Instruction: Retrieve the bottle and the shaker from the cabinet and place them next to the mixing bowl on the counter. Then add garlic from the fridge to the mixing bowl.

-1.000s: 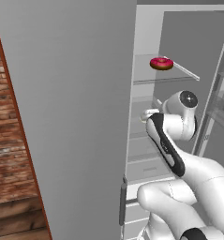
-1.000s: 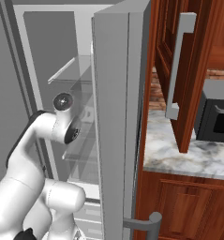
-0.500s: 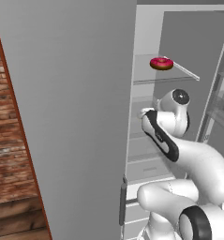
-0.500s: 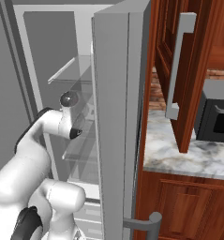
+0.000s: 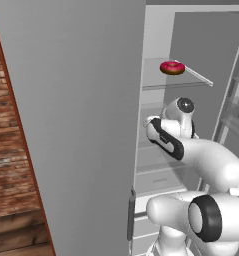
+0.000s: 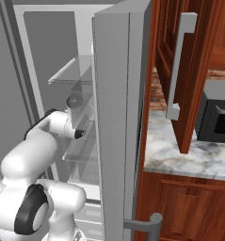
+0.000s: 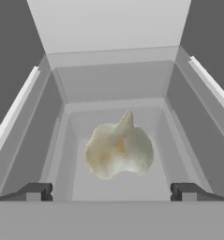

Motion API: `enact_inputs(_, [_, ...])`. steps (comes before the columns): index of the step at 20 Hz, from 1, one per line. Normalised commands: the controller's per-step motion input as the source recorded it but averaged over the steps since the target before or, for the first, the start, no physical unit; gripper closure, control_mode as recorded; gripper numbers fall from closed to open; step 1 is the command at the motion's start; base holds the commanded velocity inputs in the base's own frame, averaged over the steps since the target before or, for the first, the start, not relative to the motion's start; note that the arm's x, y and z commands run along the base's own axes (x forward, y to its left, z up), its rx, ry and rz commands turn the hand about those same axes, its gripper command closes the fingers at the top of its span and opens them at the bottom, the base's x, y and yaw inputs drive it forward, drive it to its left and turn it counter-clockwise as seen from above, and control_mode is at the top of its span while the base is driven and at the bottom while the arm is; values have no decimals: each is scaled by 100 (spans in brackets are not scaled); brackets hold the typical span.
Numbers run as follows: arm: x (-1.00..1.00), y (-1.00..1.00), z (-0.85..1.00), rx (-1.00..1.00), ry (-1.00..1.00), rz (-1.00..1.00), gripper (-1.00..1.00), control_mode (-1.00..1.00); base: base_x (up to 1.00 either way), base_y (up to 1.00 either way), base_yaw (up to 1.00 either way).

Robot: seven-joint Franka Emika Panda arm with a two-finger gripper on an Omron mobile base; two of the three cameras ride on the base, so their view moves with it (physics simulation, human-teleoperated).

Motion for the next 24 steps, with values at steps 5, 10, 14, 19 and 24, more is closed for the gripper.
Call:
enact_inputs(5, [35,0,-15,0,0,0,-100,-100,0,0,0])
enact_inputs(10, [25,0,-9,0,0,0,-100,-100,0,0,0])
enact_inputs(14, [25,0,-9,0,0,0,-100,-100,0,0,0])
enact_inputs(19, [13,-2,-8,0,1,0,-100,-100,0,0,0])
enact_inputs(24, [0,-3,-6,0,1,0,-100,-100,0,0,0])
